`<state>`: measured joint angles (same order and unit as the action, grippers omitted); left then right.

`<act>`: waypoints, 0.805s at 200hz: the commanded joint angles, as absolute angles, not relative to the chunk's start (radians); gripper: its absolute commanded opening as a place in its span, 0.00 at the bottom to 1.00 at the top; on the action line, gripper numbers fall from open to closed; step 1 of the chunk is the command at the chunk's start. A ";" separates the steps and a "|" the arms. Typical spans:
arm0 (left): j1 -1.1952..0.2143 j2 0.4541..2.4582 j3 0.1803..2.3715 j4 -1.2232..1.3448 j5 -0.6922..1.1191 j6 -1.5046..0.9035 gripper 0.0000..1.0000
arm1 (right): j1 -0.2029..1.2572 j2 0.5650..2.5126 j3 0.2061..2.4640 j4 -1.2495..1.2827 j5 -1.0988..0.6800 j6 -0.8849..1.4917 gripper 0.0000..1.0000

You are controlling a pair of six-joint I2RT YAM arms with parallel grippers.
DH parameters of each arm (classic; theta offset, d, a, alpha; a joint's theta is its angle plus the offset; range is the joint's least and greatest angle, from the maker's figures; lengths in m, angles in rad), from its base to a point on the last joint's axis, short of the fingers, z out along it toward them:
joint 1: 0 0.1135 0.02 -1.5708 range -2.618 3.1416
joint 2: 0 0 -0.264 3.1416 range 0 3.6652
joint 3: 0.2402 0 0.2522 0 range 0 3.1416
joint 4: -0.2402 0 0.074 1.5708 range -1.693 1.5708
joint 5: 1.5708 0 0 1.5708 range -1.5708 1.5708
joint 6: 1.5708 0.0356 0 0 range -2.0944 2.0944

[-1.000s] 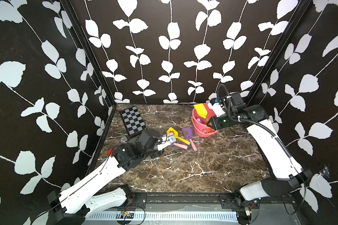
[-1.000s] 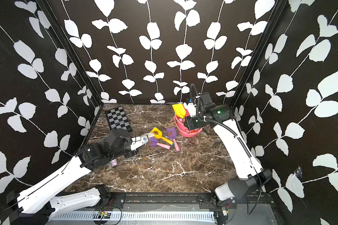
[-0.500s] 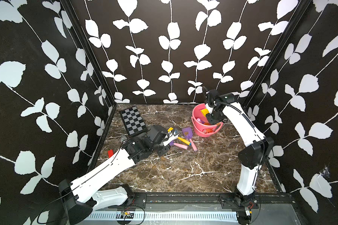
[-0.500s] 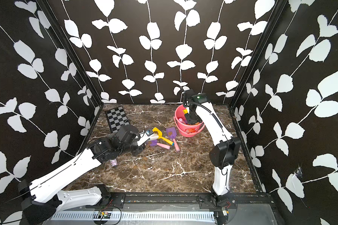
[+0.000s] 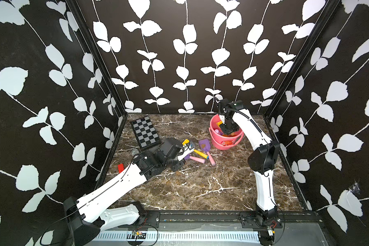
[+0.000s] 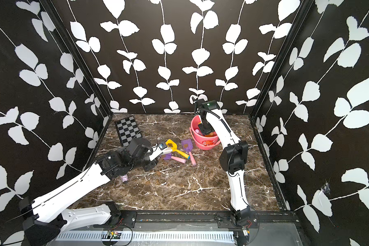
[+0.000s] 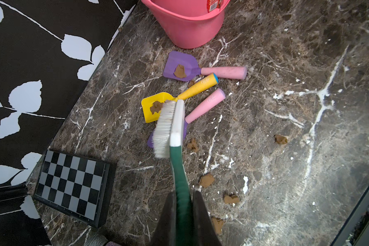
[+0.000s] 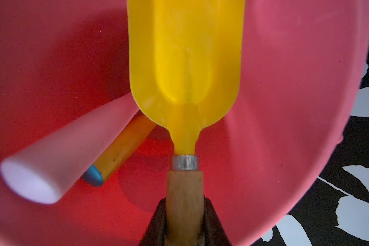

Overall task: Brush the soil off the hand trowel and place it into the bucket
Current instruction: Place the hand trowel in the bucket.

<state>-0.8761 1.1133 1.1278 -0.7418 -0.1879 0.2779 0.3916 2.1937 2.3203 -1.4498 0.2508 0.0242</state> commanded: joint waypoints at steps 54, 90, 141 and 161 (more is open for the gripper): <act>-0.873 1.103 1.119 -0.726 -0.209 0.282 0.00 | 0.365 2.241 2.336 -1.448 0.223 0.008 0.27; -0.873 1.103 1.117 -0.726 -0.223 0.282 0.00 | 0.357 2.242 2.330 -1.443 0.217 0.000 0.36; -0.868 1.079 1.111 -0.695 -0.260 0.241 0.00 | 0.356 2.133 2.347 -1.401 0.229 0.009 0.42; -0.846 1.068 1.106 -0.702 -0.232 0.200 0.00 | 0.357 2.031 2.313 -1.328 0.192 0.026 0.43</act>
